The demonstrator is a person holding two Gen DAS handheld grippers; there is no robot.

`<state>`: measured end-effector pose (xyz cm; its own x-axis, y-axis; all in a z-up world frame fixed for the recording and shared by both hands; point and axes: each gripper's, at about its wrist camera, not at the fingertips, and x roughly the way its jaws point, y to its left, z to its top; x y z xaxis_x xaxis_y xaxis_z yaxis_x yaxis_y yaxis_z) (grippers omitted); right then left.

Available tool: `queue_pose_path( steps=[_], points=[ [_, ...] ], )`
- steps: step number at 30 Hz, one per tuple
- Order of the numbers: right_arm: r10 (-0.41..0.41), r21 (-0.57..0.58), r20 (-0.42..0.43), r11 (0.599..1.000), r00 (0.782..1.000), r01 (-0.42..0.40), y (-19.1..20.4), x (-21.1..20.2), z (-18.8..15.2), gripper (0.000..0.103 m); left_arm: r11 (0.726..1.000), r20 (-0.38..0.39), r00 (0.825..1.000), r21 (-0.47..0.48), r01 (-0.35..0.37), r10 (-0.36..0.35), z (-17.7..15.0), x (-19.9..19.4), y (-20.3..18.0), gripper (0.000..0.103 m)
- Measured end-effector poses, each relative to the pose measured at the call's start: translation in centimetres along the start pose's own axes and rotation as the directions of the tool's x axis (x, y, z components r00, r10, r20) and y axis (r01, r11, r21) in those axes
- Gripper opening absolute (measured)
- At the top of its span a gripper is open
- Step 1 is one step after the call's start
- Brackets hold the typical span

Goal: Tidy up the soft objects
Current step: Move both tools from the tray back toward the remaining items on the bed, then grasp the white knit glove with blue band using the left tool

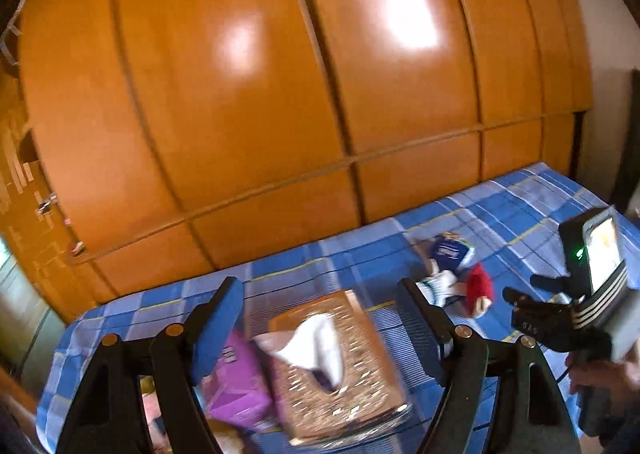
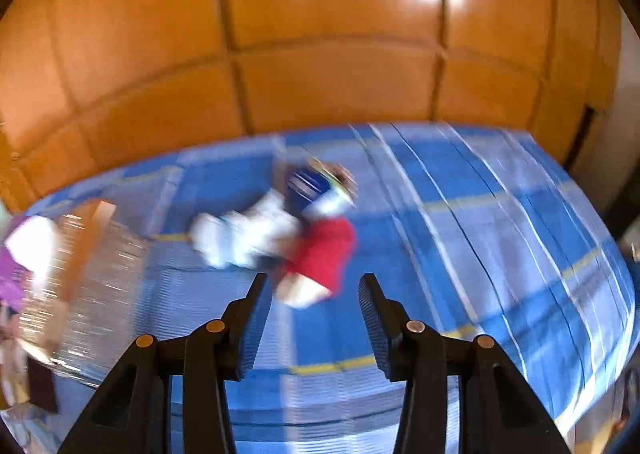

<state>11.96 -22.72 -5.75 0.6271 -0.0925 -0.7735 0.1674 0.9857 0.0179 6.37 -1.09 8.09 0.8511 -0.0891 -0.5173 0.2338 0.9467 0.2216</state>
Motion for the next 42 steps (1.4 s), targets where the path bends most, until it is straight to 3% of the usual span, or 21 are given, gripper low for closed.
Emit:
queue_pose_path(
  steps=[6, 10, 16, 26, 34, 37, 39, 41, 42],
  points=[
    [-0.056, 0.078, -0.105, 0.995, 0.993, 0.065, -4.5, 3.0, -2.1, 0.046, 0.994, -0.098, 0.990, 0.028, 0.103, -0.100, 1.6, 4.2, -3.7, 0.079],
    [-0.047, 0.104, -0.132, 0.993, 0.990, 0.061, -5.5, 3.7, -2.9, 0.046, 0.986, -0.161, 0.979, 0.098, 0.138, -0.121, 2.1, 7.1, -6.8, 0.079],
    [-0.030, 0.126, -0.155, 0.991, 0.987, 0.050, -6.1, 4.6, -3.9, 0.046, 0.965, -0.256, 0.963, 0.216, 0.147, -0.090, 2.0, 11.8, -11.0, 0.079],
    [-0.024, 0.111, -0.150, 0.993, 0.988, 0.041, -6.6, 5.1, -4.6, 0.046, 0.945, -0.413, 0.907, 0.258, 0.199, -0.078, 0.6, 18.4, -14.6, 0.079],
    [-0.014, 0.088, -0.124, 0.996, 0.992, 0.025, -6.2, 5.3, -4.9, 0.058, 0.909, -0.498, 0.867, 0.350, 0.226, -0.024, -1.0, 23.2, -16.9, 0.079],
    [-0.021, 0.073, -0.115, 0.997, 0.993, 0.029, -5.9, 5.3, -5.1, 0.061, 0.900, -0.508, 0.861, 0.372, 0.227, -0.007, -1.3, 24.9, -17.2, 0.079],
    [-0.020, 0.063, -0.105, 0.998, 0.994, 0.026, -5.7, 5.3, -5.2, 0.065, 0.911, -0.543, 0.839, 0.333, 0.244, -0.026, -1.5, 26.3, -17.0, 0.078],
    [-0.033, 0.046, -0.092, 0.998, 0.995, 0.038, -5.4, 5.3, -5.4, 0.066, 0.929, -0.600, 0.795, 0.238, 0.284, -0.089, -1.9, 27.5, -16.5, 0.060],
    [-0.035, 0.044, -0.085, 0.998, 0.996, 0.039, -5.3, 5.3, -5.5, 0.068, 0.936, -0.619, 0.776, 0.189, 0.298, -0.122, -2.1, 27.8, -16.3, 0.058]
  ],
)
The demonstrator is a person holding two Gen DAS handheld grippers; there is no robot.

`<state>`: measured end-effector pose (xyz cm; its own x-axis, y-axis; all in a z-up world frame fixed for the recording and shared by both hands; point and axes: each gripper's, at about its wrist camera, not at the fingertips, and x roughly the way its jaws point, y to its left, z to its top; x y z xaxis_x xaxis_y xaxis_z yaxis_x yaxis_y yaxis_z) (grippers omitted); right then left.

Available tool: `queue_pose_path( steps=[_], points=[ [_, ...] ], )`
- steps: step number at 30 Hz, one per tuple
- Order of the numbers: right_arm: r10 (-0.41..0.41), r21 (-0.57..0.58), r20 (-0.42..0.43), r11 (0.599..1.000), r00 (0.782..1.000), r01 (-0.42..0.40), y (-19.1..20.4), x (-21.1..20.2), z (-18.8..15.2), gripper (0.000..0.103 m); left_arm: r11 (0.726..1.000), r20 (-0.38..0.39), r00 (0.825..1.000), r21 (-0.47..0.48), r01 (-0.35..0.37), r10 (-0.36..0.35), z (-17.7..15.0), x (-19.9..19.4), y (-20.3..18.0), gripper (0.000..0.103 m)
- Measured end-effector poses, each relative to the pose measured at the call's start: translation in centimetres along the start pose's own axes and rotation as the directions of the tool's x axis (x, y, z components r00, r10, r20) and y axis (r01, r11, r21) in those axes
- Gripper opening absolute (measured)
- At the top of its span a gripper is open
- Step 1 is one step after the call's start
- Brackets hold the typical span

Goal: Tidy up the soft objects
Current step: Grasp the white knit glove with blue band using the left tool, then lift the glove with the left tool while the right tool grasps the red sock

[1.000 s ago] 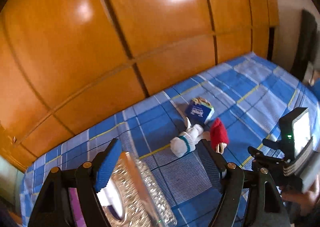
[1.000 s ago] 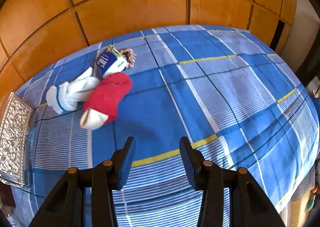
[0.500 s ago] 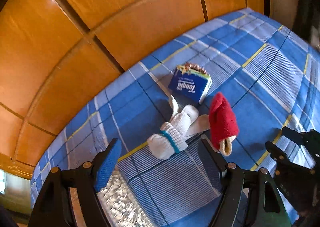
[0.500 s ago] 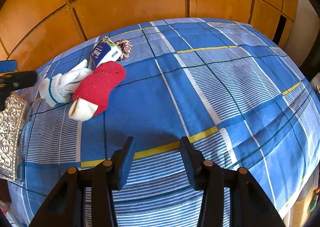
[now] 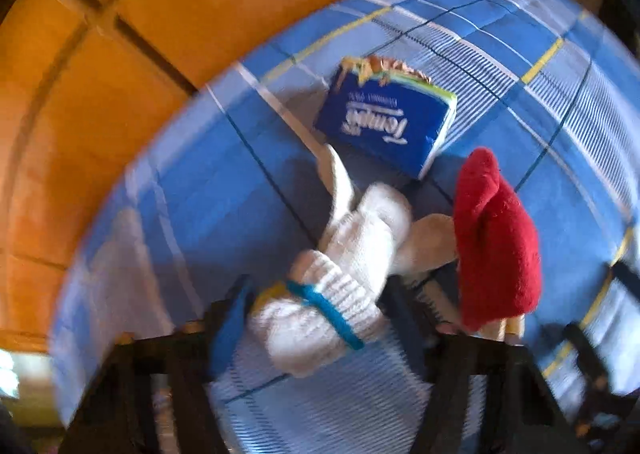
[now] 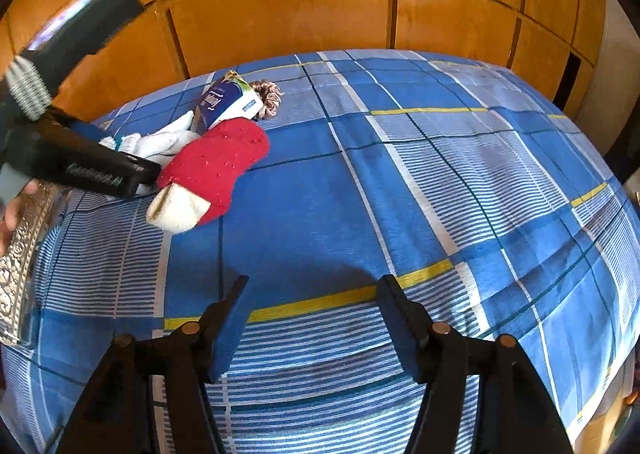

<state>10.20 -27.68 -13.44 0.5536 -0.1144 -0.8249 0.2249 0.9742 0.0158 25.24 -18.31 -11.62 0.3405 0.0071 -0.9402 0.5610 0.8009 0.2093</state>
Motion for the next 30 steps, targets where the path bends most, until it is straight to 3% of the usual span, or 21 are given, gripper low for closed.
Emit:
queue_pose_path(
  steps=[2, 7, 15, 20, 26, 30],
  points=[
    [0.004, -0.005, 0.016, 1.000, 1.000, -0.004, 0.2, 0.0, -0.2, 0.073, 0.999, -0.003, 1.000, -0.037, 0.030, -0.030, 0.0, 0.0, 0.3, 0.049],
    [-0.008, -0.021, 0.044, 1.000, 0.999, 0.009, 0.7, 0.0, -0.5, 0.077, 0.991, 0.025, 0.997, -0.115, 0.072, -0.070, -0.8, -0.2, 1.0, 0.044],
    [0.002, -0.023, 0.047, 1.000, 0.999, -0.001, 0.8, 0.1, -0.4, 0.079, 0.978, 0.182, 0.983, -0.208, 0.020, 0.019, -3.2, -4.7, 1.8, 0.042],
    [0.022, -0.008, 0.008, 1.000, 1.000, -0.022, 0.7, 0.7, 1.1, 0.080, 0.966, 0.269, 0.960, -0.259, -0.006, 0.078, -4.9, -7.8, 3.3, 0.042],
    [0.162, 0.146, -0.005, 0.976, 0.987, -0.160, -0.2, 2.1, 4.5, 0.080, 0.952, 0.351, 0.928, -0.306, -0.011, 0.123, -6.5, -11.3, 4.8, 0.042],
    [0.246, 0.227, 0.005, 0.944, 0.969, -0.241, 0.3, 3.0, 6.3, 0.080, 0.944, 0.410, 0.896, -0.328, -0.029, 0.169, -7.6, -13.8, 5.8, 0.042]
  ],
)
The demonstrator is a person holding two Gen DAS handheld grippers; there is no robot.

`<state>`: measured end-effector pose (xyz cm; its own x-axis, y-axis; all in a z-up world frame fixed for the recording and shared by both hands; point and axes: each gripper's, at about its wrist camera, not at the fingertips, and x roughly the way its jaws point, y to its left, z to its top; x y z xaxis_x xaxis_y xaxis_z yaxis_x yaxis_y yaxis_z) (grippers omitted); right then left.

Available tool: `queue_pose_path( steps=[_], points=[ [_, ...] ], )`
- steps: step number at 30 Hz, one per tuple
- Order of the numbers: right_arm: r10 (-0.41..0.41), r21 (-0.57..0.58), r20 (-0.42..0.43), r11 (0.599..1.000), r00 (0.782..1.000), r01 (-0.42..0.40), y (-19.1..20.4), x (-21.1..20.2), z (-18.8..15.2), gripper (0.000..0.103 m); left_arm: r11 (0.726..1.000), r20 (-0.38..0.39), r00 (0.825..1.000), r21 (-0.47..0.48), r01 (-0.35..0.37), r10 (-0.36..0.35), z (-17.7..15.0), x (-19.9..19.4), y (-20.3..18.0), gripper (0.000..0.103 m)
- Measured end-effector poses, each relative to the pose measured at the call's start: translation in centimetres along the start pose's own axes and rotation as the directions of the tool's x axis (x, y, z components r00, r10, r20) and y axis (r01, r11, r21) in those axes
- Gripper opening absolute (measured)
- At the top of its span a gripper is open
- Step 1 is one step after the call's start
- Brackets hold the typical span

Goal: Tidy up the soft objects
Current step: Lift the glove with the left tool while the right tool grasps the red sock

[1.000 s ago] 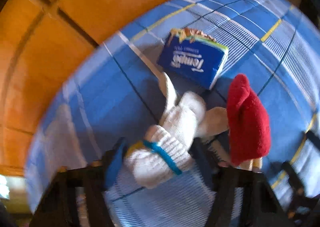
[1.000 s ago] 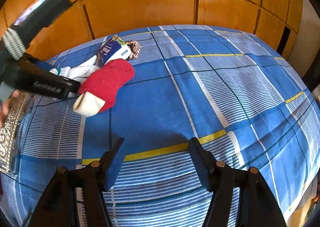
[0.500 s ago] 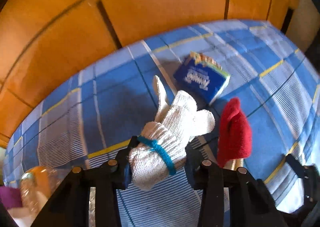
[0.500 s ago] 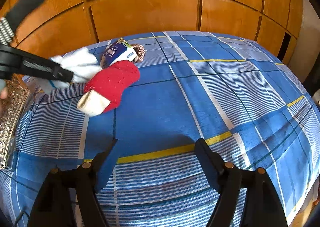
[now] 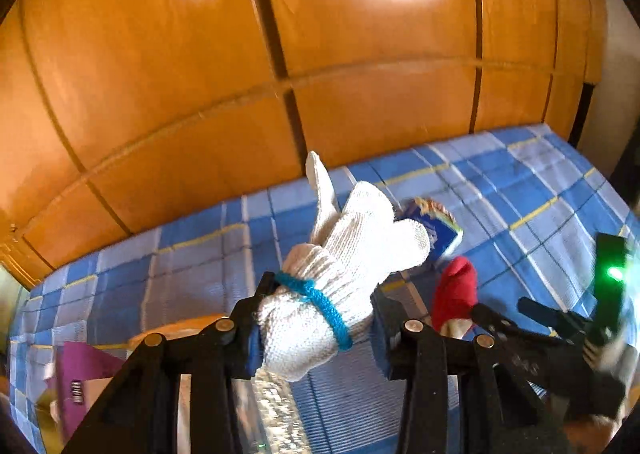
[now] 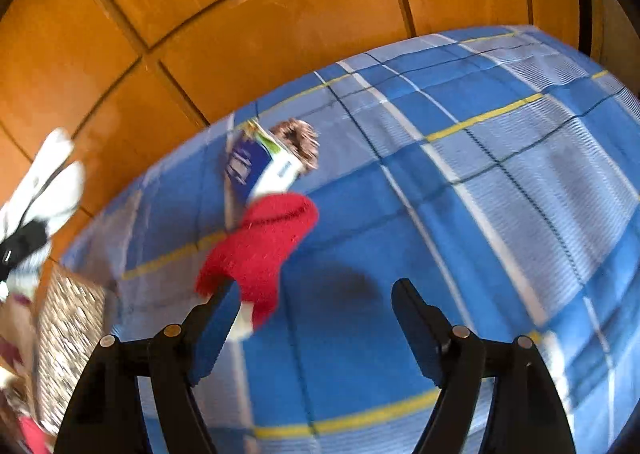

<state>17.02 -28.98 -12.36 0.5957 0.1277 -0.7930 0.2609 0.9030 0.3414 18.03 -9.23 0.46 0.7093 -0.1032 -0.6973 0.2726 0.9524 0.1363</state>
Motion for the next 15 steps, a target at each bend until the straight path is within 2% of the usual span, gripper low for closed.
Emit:
queue_pose_path(
  steps=[4, 10, 12, 13, 15],
  points=[
    [0.022, 0.039, -0.022, 0.999, 1.000, -0.021, 1.2, 1.5, 1.1, 0.080, 1.000, 0.040, 0.999, -0.017, -0.013, 0.014, 0.2, -1.8, 1.2, 0.042],
    [-0.016, -0.014, -0.051, 1.000, 0.999, 0.015, 3.4, 3.6, 1.5, 0.079, 0.999, 0.082, 0.996, -0.038, -0.035, 0.038, 0.2, -3.9, 2.8, 0.042],
    [-0.017, -0.048, -0.057, 0.999, 0.998, 0.014, 4.1, 4.0, 1.5, 0.065, 0.998, 0.091, 0.995, -0.046, -0.043, 0.047, 0.1, -4.3, 3.2, 0.042],
    [-0.016, -0.062, -0.061, 0.998, 0.998, 0.012, 4.5, 4.1, 1.4, 0.063, 0.998, 0.095, 0.994, -0.050, -0.046, 0.051, 0.0, -4.5, 3.5, 0.042],
    [-0.005, -0.080, -0.070, 0.997, 0.998, -0.001, 5.0, 4.3, 1.3, 0.043, 0.997, 0.102, 0.993, -0.058, -0.053, 0.059, 0.0, -4.9, 4.0, 0.042]
  ],
)
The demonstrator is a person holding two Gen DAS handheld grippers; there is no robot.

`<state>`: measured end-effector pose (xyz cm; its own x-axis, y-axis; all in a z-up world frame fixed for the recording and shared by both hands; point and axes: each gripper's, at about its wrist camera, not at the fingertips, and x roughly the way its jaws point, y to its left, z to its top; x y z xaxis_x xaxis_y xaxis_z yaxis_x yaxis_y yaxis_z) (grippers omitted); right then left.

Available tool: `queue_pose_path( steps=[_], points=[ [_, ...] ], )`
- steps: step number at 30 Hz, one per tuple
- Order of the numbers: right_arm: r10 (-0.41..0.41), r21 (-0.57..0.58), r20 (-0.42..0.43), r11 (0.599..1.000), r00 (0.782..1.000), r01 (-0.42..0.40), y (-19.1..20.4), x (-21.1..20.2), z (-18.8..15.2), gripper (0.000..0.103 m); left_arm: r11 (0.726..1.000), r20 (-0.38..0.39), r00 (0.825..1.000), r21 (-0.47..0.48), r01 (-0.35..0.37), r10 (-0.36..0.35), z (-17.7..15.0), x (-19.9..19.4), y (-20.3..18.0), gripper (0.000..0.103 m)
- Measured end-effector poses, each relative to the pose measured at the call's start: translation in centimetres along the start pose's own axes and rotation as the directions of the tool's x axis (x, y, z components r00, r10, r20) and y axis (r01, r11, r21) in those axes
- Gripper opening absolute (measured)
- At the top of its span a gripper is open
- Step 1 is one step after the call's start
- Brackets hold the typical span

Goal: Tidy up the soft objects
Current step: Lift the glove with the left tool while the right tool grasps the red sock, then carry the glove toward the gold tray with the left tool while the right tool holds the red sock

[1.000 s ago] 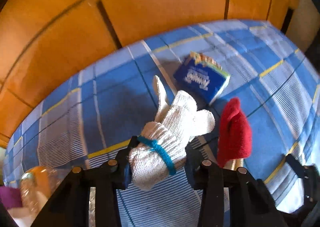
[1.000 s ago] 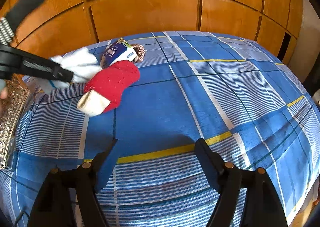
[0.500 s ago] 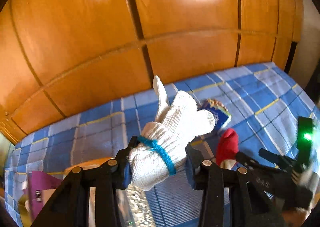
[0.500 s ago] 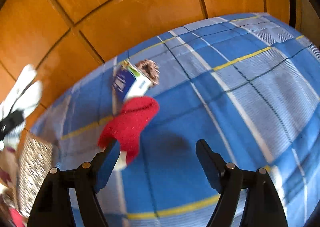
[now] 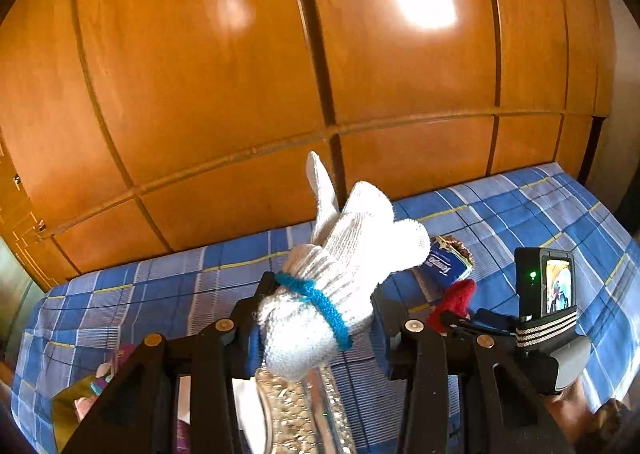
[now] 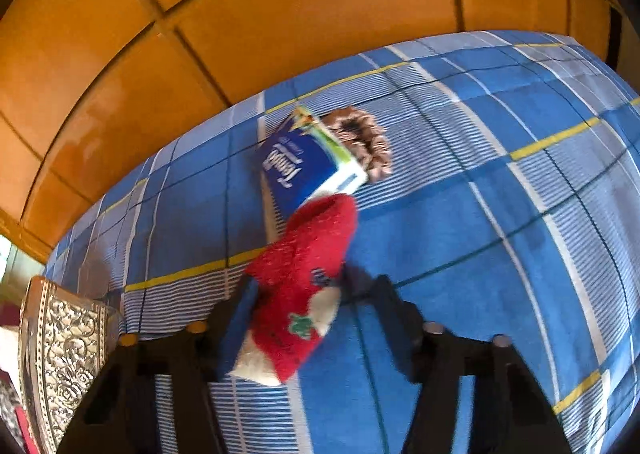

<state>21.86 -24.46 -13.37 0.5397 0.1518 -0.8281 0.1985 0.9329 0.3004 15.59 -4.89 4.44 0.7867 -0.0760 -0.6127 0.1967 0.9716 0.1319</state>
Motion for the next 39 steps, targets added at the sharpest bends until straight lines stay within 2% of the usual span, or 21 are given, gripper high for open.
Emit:
queue_pose_path(
  steps=[3, 4, 9, 11, 14, 16, 19, 22, 31, 35, 39],
  points=[
    [-0.007, -0.052, 0.004, 0.999, 1.000, 0.007, 1.2, 0.0, -0.3, 0.032, 1.000, 0.004, 1.000, -0.018, -0.011, 0.011, 0.0, -0.5, 0.8, 0.043],
    [-0.008, -0.064, 0.000, 0.998, 1.000, 0.008, 1.5, 0.1, -0.4, 0.032, 1.000, 0.007, 1.000, -0.021, -0.014, 0.014, 0.0, -0.7, 1.1, 0.043],
    [0.007, -0.068, -0.025, 0.998, 1.000, -0.009, 1.3, 0.4, -0.4, 0.032, 0.998, 0.018, 1.000, -0.051, -0.021, 0.022, -0.2, -1.6, 2.6, 0.043],
    [0.016, -0.067, -0.022, 0.998, 1.000, -0.017, 0.9, 0.6, -0.4, 0.037, 0.998, 0.025, 0.999, -0.063, -0.021, 0.023, -0.4, -2.1, 3.2, 0.043],
    [0.056, -0.091, 0.021, 0.994, 0.998, -0.054, 0.4, 0.4, -1.0, 0.037, 0.996, 0.029, 0.999, -0.085, -0.018, 0.020, -0.9, -2.7, 4.2, 0.043],
    [0.059, -0.140, 0.079, 0.989, 0.995, -0.047, 0.6, 0.0, -1.9, 0.037, 0.995, 0.025, 1.000, -0.104, -0.009, 0.012, -1.3, -3.1, 4.7, 0.043],
    [0.059, -0.119, 0.091, 0.992, 0.994, -0.048, 0.4, -0.1, -2.0, 0.037, 0.991, 0.018, 1.000, -0.131, -0.004, 0.006, -2.1, -3.4, 5.8, 0.043],
    [0.033, -0.137, 0.105, 0.990, 0.994, -0.018, 0.9, -0.1, -2.1, 0.037, 0.980, -0.002, 0.999, -0.195, 0.032, -0.033, -2.8, -3.7, 7.4, 0.043],
    [0.058, -0.112, 0.116, 0.993, 0.992, -0.045, 0.3, -0.2, -2.3, 0.037, 0.956, 0.021, 1.000, -0.293, 0.000, 0.006, -5.0, -6.6, 13.0, 0.043],
    [0.096, -0.070, 0.122, 0.994, 0.988, -0.088, -0.5, -0.5, -2.6, 0.036, 0.944, 0.029, 0.998, -0.326, -0.047, 0.060, -6.5, -8.2, 16.2, 0.043],
    [0.085, -0.079, 0.122, 0.994, 0.989, -0.075, -0.3, -0.5, -2.6, 0.036, 0.922, 0.007, 0.991, -0.368, -0.121, 0.133, -8.9, -9.5, 19.3, 0.043]
  ],
)
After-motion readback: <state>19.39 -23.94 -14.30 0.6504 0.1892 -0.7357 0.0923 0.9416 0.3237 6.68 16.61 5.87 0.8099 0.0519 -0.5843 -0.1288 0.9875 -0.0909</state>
